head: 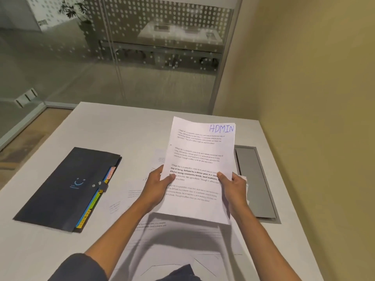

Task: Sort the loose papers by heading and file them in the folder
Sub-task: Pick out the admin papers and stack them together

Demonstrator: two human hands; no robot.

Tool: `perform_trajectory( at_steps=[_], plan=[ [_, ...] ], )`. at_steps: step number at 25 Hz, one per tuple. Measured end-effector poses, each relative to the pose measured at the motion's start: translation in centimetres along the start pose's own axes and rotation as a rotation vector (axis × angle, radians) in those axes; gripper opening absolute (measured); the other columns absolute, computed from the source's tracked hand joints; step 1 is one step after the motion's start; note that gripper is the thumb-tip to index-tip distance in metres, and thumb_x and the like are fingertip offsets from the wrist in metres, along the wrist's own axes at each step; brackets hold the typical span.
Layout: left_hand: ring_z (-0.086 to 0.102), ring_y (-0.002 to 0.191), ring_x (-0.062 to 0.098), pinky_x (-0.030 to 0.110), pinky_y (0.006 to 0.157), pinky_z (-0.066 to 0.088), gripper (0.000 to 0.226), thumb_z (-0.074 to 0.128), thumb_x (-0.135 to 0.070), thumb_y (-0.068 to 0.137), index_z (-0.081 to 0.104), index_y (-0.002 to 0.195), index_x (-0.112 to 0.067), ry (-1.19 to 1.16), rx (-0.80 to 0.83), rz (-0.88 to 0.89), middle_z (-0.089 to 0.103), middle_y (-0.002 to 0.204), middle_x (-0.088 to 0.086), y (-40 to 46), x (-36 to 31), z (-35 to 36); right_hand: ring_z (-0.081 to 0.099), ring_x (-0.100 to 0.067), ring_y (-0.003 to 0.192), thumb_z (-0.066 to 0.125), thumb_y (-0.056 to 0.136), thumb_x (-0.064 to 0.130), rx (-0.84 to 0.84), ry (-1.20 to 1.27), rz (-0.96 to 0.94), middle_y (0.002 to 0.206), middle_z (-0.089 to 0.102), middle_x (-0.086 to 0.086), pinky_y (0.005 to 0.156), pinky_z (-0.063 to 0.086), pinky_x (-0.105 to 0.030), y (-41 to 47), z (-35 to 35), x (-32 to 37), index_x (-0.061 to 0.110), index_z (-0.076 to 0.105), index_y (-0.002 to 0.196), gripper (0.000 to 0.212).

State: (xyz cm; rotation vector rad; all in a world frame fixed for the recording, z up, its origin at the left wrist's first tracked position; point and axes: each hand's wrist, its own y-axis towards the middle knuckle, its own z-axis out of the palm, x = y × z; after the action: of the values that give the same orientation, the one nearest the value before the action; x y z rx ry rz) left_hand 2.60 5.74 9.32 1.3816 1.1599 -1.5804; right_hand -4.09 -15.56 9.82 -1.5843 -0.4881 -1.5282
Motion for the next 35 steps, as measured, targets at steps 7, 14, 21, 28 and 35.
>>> perform_trajectory(
  at_steps=[7,14,21,28,35],
  plan=[
    [0.071,0.092,0.008,0.02,0.074,0.056,0.023,0.057,-0.003,0.094,0.064,0.111,-0.017,-0.083,-0.033,-0.103,0.074,0.098,-0.012,0.1,0.2,-4.6,0.073,-0.017,0.096,0.071,0.089,0.016,0.301,-0.111,0.114,0.106,0.076,-0.002,0.076,0.058,-0.026,-1.1,2.8,-0.4,0.011,0.07,0.113,0.024],
    [0.068,0.1,0.021,0.034,0.092,0.051,0.022,0.062,-0.021,0.093,0.067,0.112,-0.012,-0.082,-0.064,-0.301,0.073,0.109,0.005,0.0,2.8,-10.9,0.07,0.003,0.079,0.07,0.09,0.01,0.295,-0.261,0.019,0.092,0.074,0.01,0.063,0.05,-0.009,-2.7,7.3,-3.3,0.011,0.072,0.107,0.017],
    [0.066,0.086,0.022,0.034,0.078,0.052,0.013,0.062,-0.025,0.092,0.067,0.095,-0.014,0.551,-0.402,-0.261,0.071,0.1,0.006,-0.6,7.6,-21.5,0.072,-0.003,0.082,0.072,0.089,0.017,0.182,-0.265,0.071,0.094,0.076,0.006,0.065,0.052,-0.014,-3.7,8.8,-6.5,0.017,0.074,0.102,0.014],
    [0.064,0.098,0.024,0.044,0.084,0.054,0.022,0.068,-0.021,0.087,0.06,0.107,-0.017,0.845,-0.394,-0.26,0.066,0.105,0.003,0.5,12.3,-26.6,0.073,-0.011,0.087,0.072,0.089,0.02,0.165,-0.307,0.13,0.096,0.077,0.003,0.072,0.055,-0.024,-4.9,10.7,-9.1,0.013,0.075,0.108,0.021],
    [0.024,0.14,0.037,0.059,0.106,0.031,0.093,0.07,-0.056,0.077,0.026,0.148,-0.015,1.318,-0.162,-0.304,0.02,0.156,0.015,2.1,14.1,-29.2,0.073,-0.006,0.076,0.072,0.089,0.016,0.184,-0.301,0.151,0.087,0.077,0.007,0.059,0.052,-0.014,-5.8,13.8,-10.3,0.012,0.075,0.102,0.014]
  ],
)
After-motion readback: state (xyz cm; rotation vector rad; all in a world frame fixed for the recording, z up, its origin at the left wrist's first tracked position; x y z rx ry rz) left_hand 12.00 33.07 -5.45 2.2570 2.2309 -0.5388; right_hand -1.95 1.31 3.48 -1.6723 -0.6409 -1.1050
